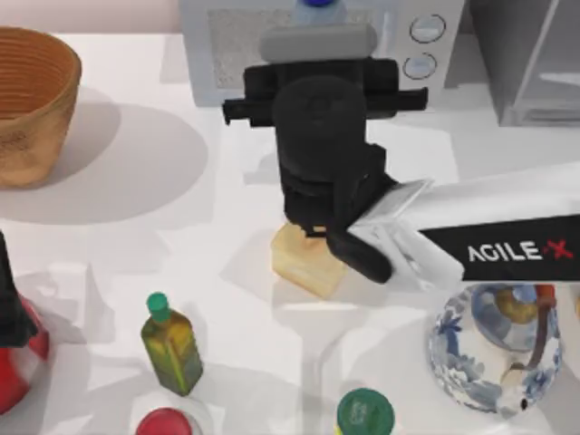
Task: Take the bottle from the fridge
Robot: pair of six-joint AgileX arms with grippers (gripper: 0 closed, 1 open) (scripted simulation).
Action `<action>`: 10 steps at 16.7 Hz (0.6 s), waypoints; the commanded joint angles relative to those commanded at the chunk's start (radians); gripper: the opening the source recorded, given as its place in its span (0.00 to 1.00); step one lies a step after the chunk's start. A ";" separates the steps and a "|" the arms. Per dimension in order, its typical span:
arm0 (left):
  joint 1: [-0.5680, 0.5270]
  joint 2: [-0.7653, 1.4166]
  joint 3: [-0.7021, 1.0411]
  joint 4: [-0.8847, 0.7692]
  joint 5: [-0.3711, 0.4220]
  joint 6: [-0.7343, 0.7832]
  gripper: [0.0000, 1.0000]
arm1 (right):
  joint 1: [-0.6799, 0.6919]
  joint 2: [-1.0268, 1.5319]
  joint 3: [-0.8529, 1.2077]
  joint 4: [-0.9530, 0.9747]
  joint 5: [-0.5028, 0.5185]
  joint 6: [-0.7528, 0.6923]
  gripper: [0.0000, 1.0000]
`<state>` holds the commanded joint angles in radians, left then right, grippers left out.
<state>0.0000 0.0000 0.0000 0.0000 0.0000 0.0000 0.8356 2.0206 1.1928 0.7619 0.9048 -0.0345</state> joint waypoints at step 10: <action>0.000 0.000 0.000 0.000 0.000 0.000 1.00 | 0.089 0.406 0.320 0.150 0.050 0.026 0.00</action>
<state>0.0000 0.0000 0.0000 0.0000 0.0000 0.0000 0.9247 2.4268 1.5128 0.9118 0.9543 -0.0085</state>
